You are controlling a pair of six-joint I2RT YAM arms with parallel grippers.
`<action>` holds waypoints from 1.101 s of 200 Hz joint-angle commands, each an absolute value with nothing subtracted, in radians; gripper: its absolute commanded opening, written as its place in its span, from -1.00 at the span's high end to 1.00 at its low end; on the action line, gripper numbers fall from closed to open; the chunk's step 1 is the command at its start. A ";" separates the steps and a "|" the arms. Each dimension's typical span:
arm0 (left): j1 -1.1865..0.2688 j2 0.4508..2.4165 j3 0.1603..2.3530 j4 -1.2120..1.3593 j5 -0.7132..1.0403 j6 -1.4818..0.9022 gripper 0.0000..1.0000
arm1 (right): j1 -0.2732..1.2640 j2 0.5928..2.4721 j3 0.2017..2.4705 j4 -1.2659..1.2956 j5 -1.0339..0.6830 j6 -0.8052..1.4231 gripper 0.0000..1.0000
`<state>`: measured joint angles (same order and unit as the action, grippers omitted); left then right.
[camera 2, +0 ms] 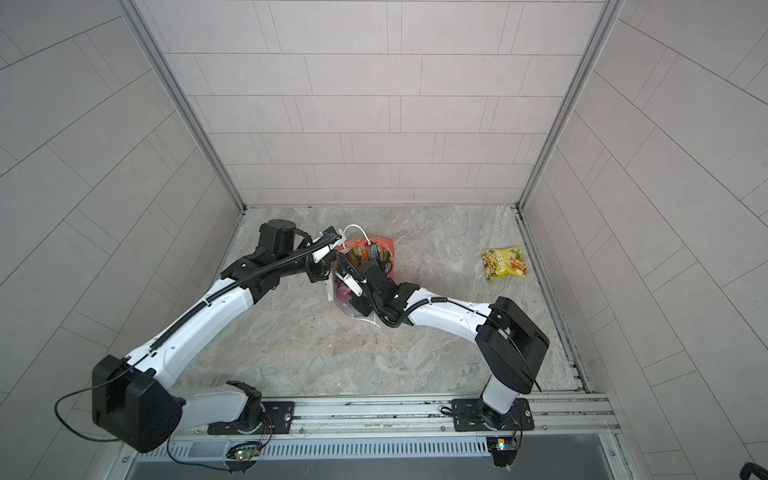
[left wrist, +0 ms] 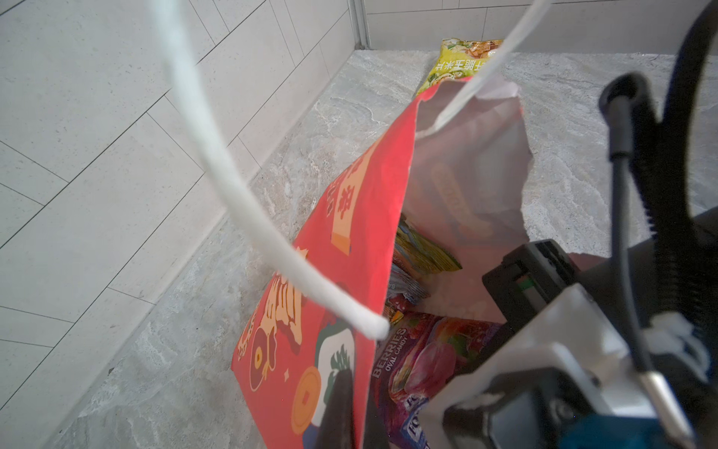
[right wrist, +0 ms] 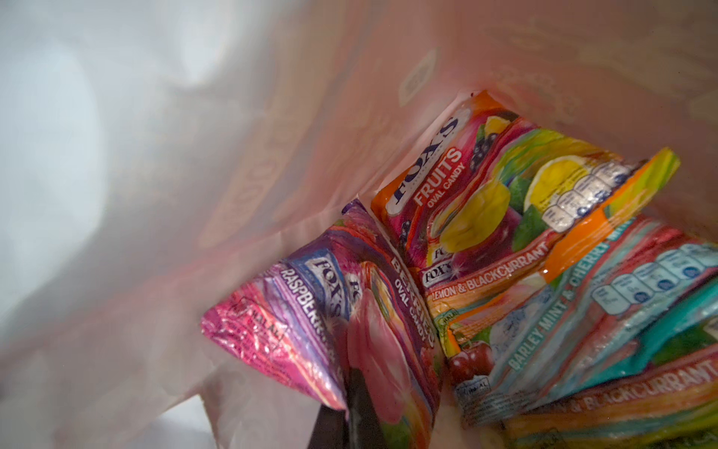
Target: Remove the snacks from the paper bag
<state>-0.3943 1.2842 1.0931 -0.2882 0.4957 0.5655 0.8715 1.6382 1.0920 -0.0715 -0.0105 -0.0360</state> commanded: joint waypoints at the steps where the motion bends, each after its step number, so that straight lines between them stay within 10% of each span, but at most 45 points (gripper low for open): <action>1: -0.402 1.258 1.096 -0.241 0.532 0.561 1.00 | 0.876 1.564 1.102 -0.090 -0.035 -0.036 1.00; 220: -0.402 1.250 1.088 -0.228 0.512 0.555 1.00 | 0.873 0.889 1.061 -0.360 -0.048 -0.007 1.00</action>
